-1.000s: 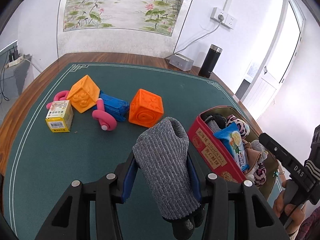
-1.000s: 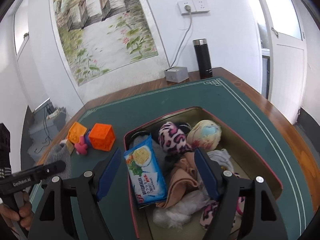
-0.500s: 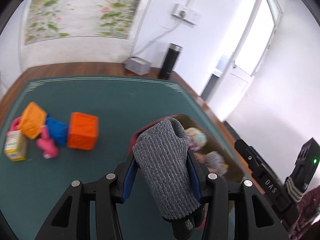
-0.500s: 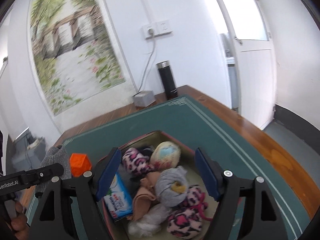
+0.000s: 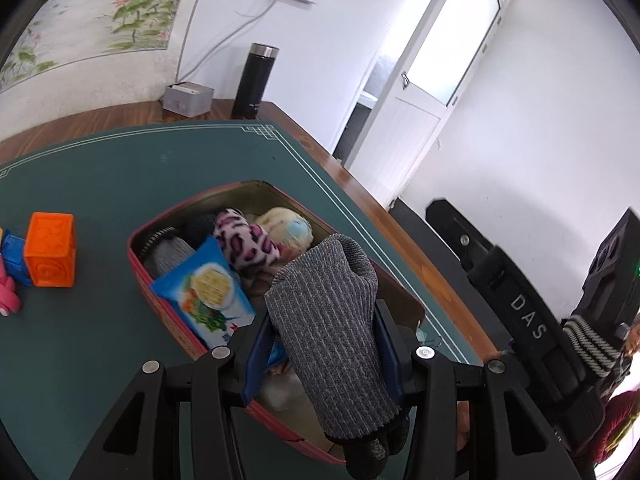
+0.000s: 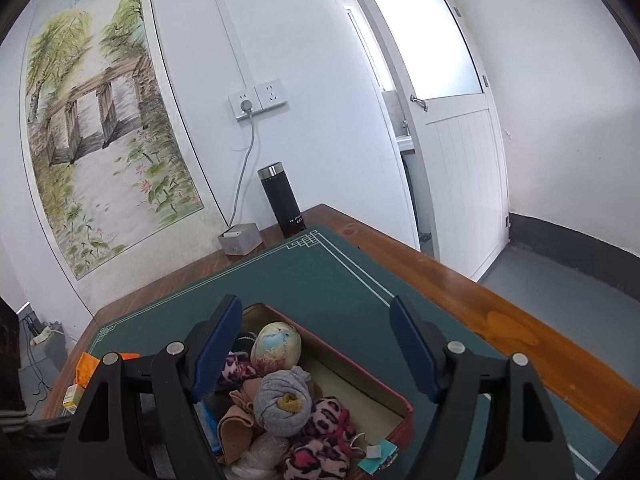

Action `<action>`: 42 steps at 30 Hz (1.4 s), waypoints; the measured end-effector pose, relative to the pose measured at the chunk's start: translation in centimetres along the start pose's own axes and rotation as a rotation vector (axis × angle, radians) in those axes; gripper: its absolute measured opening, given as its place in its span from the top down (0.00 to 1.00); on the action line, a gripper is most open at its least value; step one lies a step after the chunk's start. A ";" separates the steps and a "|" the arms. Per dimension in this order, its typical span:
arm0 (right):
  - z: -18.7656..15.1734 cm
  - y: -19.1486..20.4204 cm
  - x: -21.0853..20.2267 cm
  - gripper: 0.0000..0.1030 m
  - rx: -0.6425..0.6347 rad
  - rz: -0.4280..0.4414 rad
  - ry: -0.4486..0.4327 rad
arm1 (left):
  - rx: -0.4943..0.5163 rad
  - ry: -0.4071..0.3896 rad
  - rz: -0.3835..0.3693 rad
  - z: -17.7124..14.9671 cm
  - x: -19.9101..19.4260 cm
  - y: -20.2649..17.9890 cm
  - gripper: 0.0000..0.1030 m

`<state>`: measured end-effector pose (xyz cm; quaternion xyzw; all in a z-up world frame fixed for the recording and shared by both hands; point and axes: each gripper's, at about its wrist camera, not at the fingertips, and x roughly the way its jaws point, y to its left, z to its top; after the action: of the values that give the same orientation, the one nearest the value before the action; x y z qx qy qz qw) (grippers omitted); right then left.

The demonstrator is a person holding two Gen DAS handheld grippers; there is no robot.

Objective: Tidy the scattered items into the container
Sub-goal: 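Carry the glove and packet into the red tin and release both, then lower the left gripper onto the yellow-white medicine box and close it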

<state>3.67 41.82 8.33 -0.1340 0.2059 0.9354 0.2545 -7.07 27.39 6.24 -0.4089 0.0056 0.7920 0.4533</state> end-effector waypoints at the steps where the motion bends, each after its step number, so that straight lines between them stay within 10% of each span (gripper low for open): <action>1: 0.0 0.1 0.0 0.23 -0.003 0.005 0.001 | 0.013 0.005 0.000 -0.2 0.3 -0.3 0.52; 7: 0.0 0.4 -0.1 0.23 0.000 0.019 -0.003 | 0.013 -0.007 0.041 -0.8 0.6 -0.1 0.22; 33: -1.4 1.5 1.3 0.23 -0.018 0.072 0.052 | -0.264 -0.131 0.284 1.8 -5.5 11.3 0.21; 42: -3.1 5.0 1.6 0.23 -0.126 0.148 0.080 | -0.361 -0.210 0.585 -0.2 -11.6 21.9 0.21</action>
<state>0.16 37.20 6.65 -0.1713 0.1659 0.9566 0.1672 -19.80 6.12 5.73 -0.3800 -0.0640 0.9141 0.1259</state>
